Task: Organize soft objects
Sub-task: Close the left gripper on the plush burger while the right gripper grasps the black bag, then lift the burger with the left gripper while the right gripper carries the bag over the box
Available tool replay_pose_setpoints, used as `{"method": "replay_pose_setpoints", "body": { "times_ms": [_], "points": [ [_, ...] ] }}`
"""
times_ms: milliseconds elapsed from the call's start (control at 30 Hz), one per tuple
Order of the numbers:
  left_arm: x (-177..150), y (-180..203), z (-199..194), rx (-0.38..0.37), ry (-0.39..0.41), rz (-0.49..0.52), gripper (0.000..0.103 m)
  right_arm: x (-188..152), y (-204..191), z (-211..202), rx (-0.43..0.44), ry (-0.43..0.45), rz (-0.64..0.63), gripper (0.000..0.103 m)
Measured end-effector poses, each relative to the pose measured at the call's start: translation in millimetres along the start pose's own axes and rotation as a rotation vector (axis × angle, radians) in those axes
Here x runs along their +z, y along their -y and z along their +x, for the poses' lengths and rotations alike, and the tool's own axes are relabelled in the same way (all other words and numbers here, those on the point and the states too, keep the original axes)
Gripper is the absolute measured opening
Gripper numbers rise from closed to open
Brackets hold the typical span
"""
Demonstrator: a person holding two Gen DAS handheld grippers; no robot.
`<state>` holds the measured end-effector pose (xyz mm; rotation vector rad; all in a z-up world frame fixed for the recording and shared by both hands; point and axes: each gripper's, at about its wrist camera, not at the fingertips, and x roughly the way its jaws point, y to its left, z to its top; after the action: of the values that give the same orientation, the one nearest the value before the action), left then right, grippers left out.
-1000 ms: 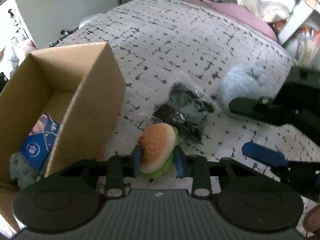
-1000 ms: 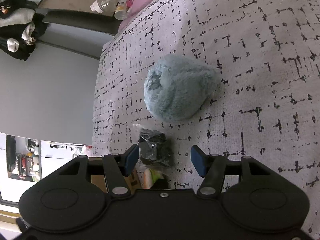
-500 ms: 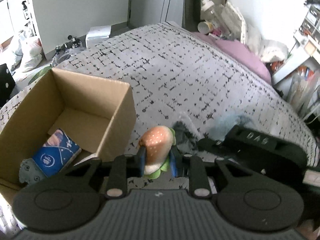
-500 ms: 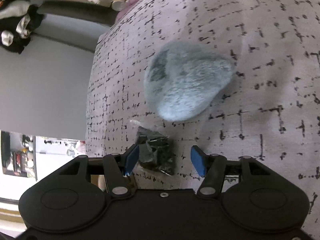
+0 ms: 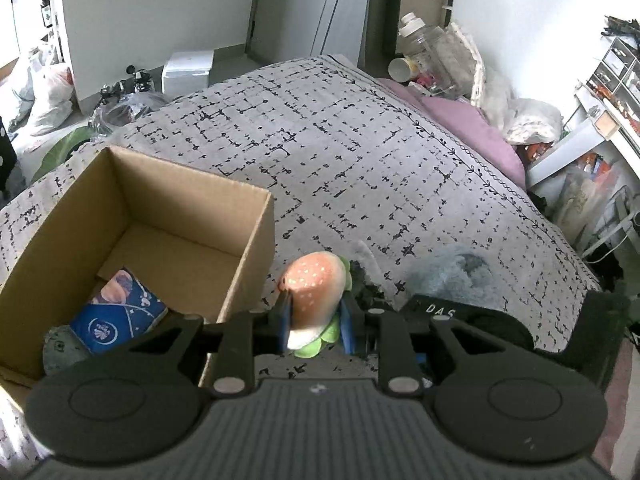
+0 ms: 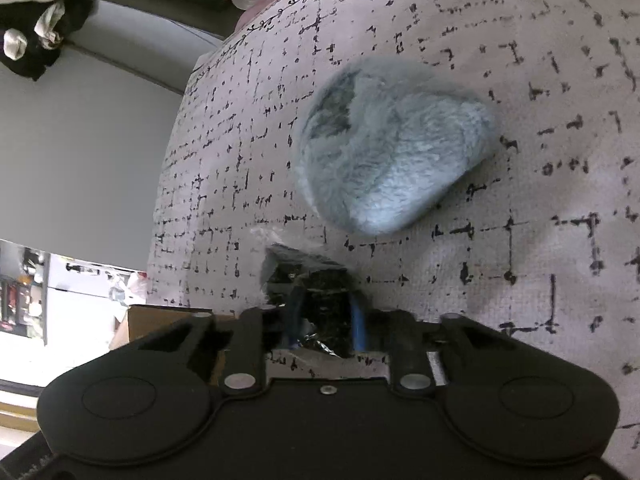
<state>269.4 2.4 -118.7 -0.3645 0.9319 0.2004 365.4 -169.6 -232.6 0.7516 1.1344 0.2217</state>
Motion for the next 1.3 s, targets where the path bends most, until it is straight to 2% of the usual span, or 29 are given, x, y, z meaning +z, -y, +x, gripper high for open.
{"method": "replay_pose_setpoints", "body": {
  "times_ms": [33,167,767,1300],
  "points": [
    [1,-1,-1,0.002,0.0,0.001,0.024,-2,-1,-2,0.001,0.013,-0.013,0.014],
    [5,-5,-8,0.007,0.01,0.006,0.024,-7,-14,-13,0.006,0.048,-0.082,0.008],
    [2,-17,-67,-0.025,0.08,0.006,0.024,-26,-26,-89,0.123,0.181,-0.166,0.008],
    [6,-41,-113,-0.007,0.165,-0.01,0.024,-35,-49,-144,0.233,0.285,-0.272,0.008]
  ]
}}
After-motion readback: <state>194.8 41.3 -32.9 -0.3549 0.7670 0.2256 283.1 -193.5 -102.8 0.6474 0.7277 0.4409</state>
